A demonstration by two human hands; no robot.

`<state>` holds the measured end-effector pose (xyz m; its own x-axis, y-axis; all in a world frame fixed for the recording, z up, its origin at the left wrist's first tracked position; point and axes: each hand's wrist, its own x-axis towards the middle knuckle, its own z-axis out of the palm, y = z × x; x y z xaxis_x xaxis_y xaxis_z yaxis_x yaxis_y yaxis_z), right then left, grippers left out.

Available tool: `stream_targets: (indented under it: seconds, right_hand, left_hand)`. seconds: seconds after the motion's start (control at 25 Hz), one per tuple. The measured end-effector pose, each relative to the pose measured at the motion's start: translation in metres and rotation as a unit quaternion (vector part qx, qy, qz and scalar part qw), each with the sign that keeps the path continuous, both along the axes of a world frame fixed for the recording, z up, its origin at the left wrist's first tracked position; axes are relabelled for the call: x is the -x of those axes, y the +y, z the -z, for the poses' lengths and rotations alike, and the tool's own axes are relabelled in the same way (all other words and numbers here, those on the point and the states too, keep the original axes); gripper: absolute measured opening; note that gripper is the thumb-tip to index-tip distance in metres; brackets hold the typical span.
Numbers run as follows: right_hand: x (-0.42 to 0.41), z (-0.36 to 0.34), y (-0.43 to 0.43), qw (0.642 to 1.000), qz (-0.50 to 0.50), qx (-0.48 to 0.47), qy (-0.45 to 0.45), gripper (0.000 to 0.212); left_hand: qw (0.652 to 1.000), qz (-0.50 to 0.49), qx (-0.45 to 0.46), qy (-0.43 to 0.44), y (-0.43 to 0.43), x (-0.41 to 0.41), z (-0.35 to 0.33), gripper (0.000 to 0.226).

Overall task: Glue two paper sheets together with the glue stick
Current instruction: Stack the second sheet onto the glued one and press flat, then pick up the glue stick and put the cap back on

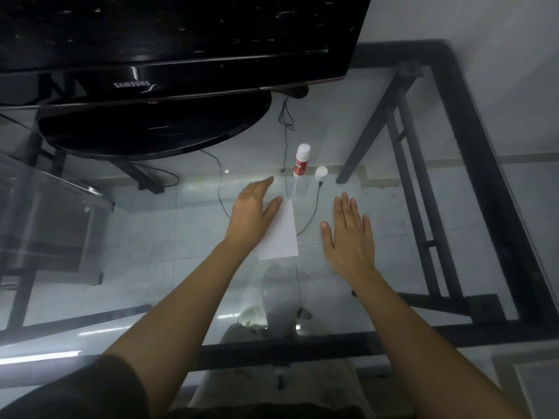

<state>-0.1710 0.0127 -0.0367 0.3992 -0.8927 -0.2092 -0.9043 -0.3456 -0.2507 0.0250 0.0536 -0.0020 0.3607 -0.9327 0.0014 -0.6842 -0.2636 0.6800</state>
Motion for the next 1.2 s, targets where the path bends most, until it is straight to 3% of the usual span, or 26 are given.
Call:
stream_targets:
  seconds: [0.16, 0.32, 0.64, 0.76, 0.88, 0.96, 1.08, 1.2]
  right_hand:
    - [-0.001, 0.006, 0.000, 0.999, 0.002, 0.017, 0.034, 0.061]
    - [-0.001, 0.008, -0.001, 0.999, -0.002, 0.020, 0.035, 0.062]
    - [0.001, -0.004, -0.006, 1.000, -0.016, -0.026, -0.001, 0.060]
    - [-0.001, -0.031, -0.024, 0.989, 0.028, -0.093, -0.109, 0.050]
    - [-0.022, -0.081, -0.038, 0.933, 0.120, -0.130, -0.312, 0.031]
    - [-0.040, -0.114, -0.040, 0.896, 0.124, -0.159, -0.395, 0.029]
    - [-0.059, -0.149, -0.035, 0.850, 0.098, -0.220, -0.468, 0.026]
    - [-0.066, -0.166, -0.031, 0.829, 0.091, -0.245, -0.495, 0.021]
  left_hand:
    - [0.998, 0.004, 0.009, 0.058, -0.058, -0.001, -0.012, 0.052]
    - [0.997, 0.023, -0.014, 0.068, -0.083, 0.007, -0.004, 0.040]
    - [0.981, 0.016, 0.024, 0.189, -0.044, 0.007, -0.020, 0.018]
    - [0.985, 0.013, 0.024, 0.169, -0.020, 0.005, -0.035, 0.025]
    - [0.986, 0.019, 0.048, 0.162, -0.006, 0.000, -0.057, 0.017]
    - [0.987, 0.032, 0.071, 0.141, -0.003, -0.003, -0.073, 0.015]
    - [0.987, 0.043, 0.082, 0.132, -0.001, -0.005, -0.090, 0.014]
    - [0.985, 0.072, 0.093, 0.124, 0.000, -0.006, -0.104, 0.014]
